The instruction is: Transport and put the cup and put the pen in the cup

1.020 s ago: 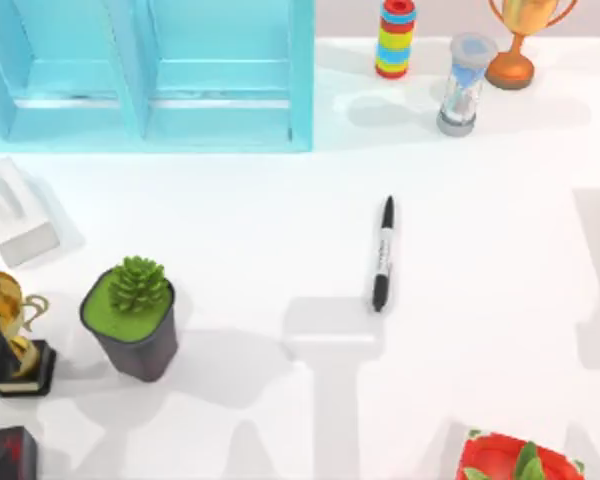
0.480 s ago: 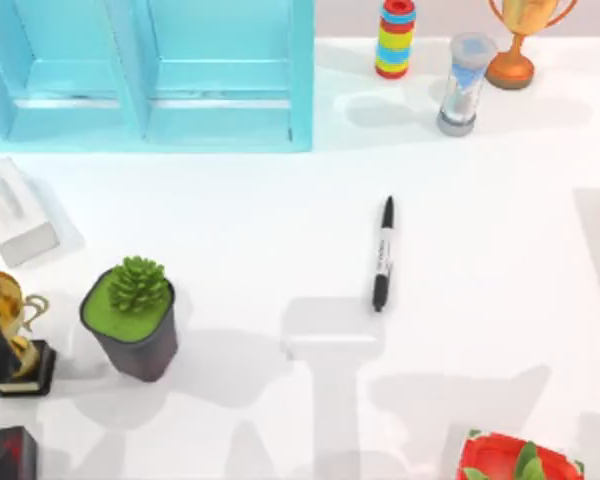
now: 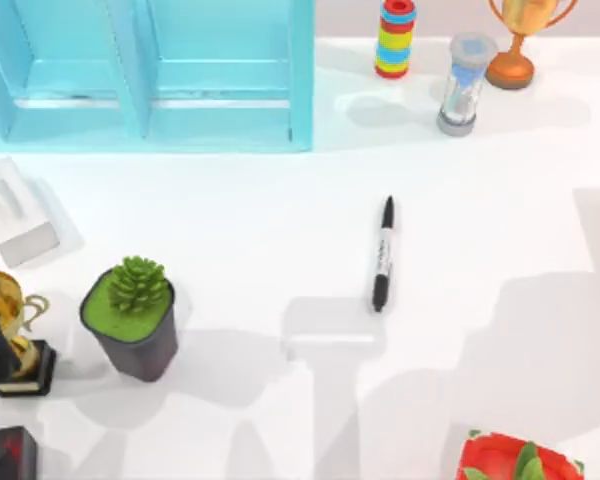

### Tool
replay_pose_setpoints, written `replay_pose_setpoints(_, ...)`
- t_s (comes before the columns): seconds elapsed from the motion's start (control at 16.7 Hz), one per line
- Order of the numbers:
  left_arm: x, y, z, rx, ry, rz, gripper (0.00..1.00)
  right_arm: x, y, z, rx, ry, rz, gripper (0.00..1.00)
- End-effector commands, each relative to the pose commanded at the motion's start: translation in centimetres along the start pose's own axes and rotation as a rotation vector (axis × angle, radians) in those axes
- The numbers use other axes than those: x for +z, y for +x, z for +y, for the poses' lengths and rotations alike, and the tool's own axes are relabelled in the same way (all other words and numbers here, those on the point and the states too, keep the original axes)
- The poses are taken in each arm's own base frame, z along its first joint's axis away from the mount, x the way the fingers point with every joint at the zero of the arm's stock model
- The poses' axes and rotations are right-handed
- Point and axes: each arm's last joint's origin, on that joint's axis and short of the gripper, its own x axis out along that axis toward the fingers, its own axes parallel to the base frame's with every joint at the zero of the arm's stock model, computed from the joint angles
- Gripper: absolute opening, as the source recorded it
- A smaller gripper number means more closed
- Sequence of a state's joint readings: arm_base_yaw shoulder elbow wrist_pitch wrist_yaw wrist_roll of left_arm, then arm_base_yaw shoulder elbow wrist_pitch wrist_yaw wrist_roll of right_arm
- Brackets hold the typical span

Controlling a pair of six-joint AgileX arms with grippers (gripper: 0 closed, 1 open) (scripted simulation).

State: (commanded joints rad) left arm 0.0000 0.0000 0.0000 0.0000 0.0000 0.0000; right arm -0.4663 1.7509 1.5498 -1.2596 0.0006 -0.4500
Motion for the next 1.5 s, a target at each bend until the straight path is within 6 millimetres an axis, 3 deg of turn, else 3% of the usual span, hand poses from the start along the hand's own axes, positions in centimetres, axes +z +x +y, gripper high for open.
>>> replay_pose_setpoints(0.24,0.0,0.0,0.0,0.000,0.000,0.000,1.00,1.4,1.4,-2.1,0.047,0.000,0.097,1.00)
replay_pose_setpoints(0.66,0.0,0.0,0.0,0.000,0.000,0.000,1.00,1.5,2.0,-2.1,0.050,-0.002,0.103,1.00)
replay_pose_setpoints(1.14,0.0,0.0,0.0,0.000,0.000,0.000,1.00,0.7,10.5,-1.8,0.048,0.000,0.098,1.00)
replay_pose_setpoints(1.5,0.0,0.0,0.0,0.000,0.000,0.000,1.00,0.5,11.4,-1.7,0.050,0.000,0.102,1.00)
